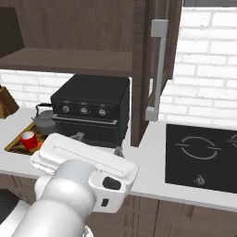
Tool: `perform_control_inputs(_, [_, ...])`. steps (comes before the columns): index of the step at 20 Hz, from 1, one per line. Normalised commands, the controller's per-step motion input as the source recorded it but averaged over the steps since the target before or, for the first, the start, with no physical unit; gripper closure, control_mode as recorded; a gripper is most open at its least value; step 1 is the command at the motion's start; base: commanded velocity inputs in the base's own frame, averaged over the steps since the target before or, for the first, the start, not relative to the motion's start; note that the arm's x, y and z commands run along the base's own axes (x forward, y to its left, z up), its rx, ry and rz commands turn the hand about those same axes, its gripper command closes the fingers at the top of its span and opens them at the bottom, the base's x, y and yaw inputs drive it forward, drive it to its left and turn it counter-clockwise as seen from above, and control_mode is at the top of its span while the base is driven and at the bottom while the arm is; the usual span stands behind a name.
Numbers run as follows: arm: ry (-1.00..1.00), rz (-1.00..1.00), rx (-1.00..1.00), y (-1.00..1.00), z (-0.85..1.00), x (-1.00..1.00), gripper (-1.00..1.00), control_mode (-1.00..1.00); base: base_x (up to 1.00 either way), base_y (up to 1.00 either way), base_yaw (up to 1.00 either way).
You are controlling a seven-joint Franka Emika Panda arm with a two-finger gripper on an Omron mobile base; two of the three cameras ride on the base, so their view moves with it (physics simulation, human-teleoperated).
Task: Pick the kettle from the counter and place it on the tray. Then pick the mug from the cabinet and place it on the tray. Then close the cabinet doors.
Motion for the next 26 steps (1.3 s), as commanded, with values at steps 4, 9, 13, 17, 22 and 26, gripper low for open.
perform_control_inputs(4, [-0.3,0.0,0.16,-0.67,-0.05,0.0,-1.0,-1.0,0.0,0.0,0.0])
perform_control_inputs(9, [-0.2,0.03,0.16,-0.62,-0.04,0.09,-1.0,-1.0,0.0,0.0,0.0])
perform_control_inputs(13, [-0.11,0.13,0.19,-0.5,-0.21,0.37,-1.0,-1.0,0.0,0.0,0.0])
perform_control_inputs(17, [-0.07,0.19,0.2,-0.39,-0.25,0.51,-1.0,-1.0,0.0,0.0,0.0])
perform_control_inputs(22, [-0.03,0.21,0.17,-0.37,-0.22,0.44,-1.0,-1.0,0.0,0.0,0.0])
perform_control_inputs(26, [0.0,0.24,0.14,-0.21,-0.22,0.55,-1.0,-1.0,0.0,0.0,0.0])
